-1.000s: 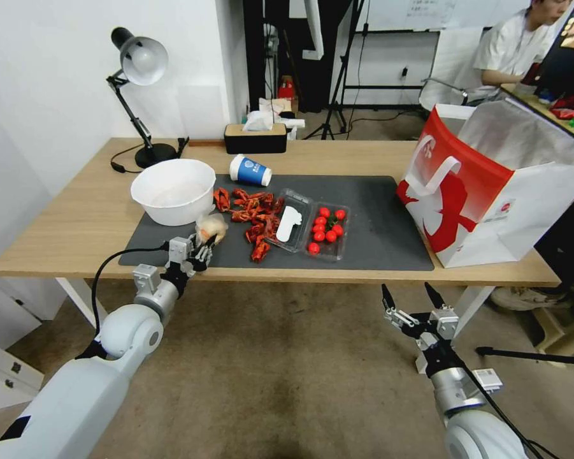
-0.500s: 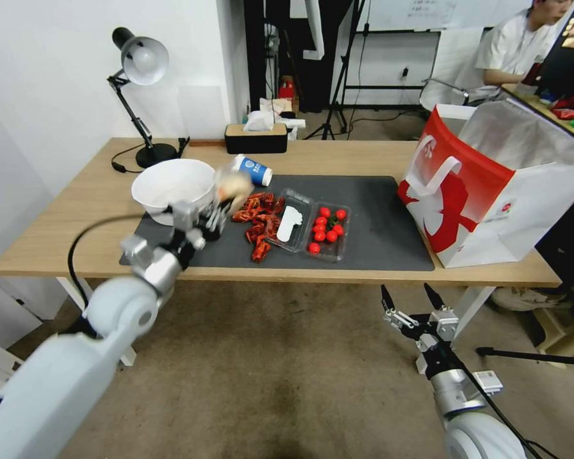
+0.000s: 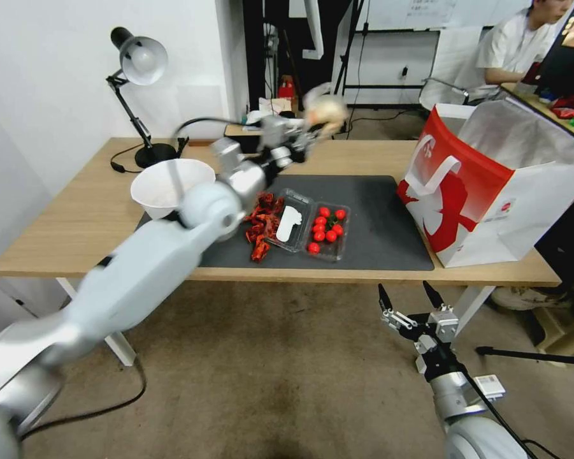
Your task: Pick up the trash from the table and place it into the takeout bag.
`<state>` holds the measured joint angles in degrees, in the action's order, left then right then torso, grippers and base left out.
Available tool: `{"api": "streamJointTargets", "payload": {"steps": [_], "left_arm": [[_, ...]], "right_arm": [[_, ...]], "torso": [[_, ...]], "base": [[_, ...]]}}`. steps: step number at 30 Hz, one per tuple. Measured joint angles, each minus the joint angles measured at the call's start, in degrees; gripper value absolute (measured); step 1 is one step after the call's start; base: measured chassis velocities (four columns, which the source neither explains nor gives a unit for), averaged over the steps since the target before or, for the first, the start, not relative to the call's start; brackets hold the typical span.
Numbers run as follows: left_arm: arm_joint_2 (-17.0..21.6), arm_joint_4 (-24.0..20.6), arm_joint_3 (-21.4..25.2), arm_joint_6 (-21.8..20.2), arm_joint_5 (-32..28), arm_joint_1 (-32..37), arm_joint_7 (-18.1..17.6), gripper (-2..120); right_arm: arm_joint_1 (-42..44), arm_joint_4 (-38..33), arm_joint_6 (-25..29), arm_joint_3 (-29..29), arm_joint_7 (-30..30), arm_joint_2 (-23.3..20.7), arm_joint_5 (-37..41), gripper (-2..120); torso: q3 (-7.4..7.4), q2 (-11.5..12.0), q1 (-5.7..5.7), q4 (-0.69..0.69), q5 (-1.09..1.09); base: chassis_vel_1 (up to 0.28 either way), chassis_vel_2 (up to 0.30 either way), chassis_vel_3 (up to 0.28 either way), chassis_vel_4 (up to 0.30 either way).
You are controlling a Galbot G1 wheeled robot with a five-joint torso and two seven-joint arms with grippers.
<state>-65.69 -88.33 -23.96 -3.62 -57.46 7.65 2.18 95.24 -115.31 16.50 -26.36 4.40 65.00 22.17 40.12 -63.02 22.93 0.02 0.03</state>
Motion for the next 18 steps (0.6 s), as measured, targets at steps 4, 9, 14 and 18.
{"api": "streamJointTargets", "payload": {"steps": [4, 9, 14, 18], "left_arm": [[-5.20, 4.24, -4.06, -0.01, 0.01, -4.76, 0.20, 5], [-14.44, 13.86, -9.03, -0.06, 0.25, -11.37, 2.24, 5], [-19.54, 20.06, -11.49, -0.27, 0.96, -15.43, 4.53, 5], [-22.05, 25.05, -16.12, -0.48, 1.95, -20.46, 8.40, 5]], "right_arm": [[0.03, -0.01, -0.29, 0.02, 0.08, 0.25, -0.34, 100], [0.82, -0.17, -0.34, -0.44, 0.09, 0.94, -0.65, 100], [2.32, -0.81, -0.05, -1.54, -0.13, 1.37, -0.81, 100], [2.62, -0.88, 0.70, -2.14, -0.27, 1.12, -0.73, 100]], "torso": [[0.00, 0.00, 0.00, -0.03, -0.01], [0.00, 0.00, 0.00, -0.03, 0.00], [-0.01, 0.00, -0.01, -0.02, -0.02], [-0.01, 0.00, -0.01, -0.02, -0.01]], "base": [[0.000, 0.000, 0.000, 0.000], [0.000, 0.000, 0.000, 0.000], [0.000, 0.000, 0.000, 0.000], [0.000, 0.000, 0.000, 0.000]]}}
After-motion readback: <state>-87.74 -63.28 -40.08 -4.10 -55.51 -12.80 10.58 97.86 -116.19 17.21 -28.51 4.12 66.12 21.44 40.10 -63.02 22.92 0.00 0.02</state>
